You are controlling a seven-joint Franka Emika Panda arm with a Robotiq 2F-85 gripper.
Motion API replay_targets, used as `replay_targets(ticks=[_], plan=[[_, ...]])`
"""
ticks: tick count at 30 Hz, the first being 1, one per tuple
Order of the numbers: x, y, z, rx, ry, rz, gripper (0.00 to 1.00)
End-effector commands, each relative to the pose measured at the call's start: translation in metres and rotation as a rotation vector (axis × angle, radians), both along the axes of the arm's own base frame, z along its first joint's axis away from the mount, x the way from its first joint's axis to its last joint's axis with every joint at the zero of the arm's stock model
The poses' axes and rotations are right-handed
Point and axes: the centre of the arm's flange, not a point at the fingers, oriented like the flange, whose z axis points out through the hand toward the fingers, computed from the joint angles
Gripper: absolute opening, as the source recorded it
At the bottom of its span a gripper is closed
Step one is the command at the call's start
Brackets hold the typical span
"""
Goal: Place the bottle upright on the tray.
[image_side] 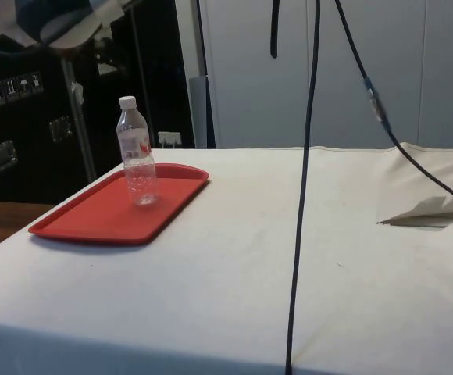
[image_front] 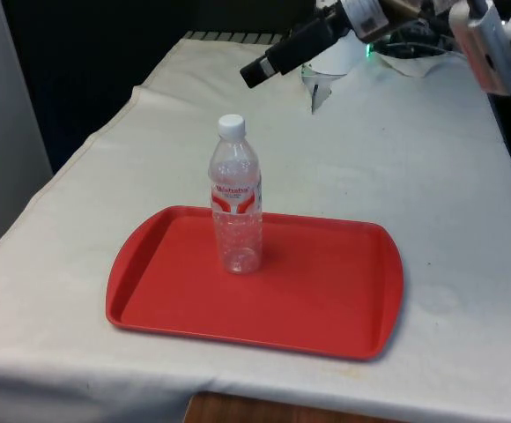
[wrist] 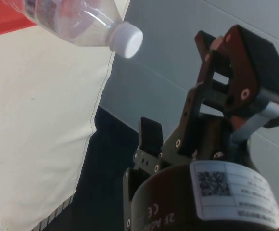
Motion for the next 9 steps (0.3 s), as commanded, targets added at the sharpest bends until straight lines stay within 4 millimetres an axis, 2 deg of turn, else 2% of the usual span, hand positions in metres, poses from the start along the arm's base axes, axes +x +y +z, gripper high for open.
replay_targets(ticks=[1,2,9], plan=[[0.000,0.000,0.000,0.000,0.000,0.000,1.00],[-0.001,0.001,0.009,0.018,-0.004,0.001,1.00],[-0.002,0.000,0.019,0.008,-0.009,0.002,1.00]])
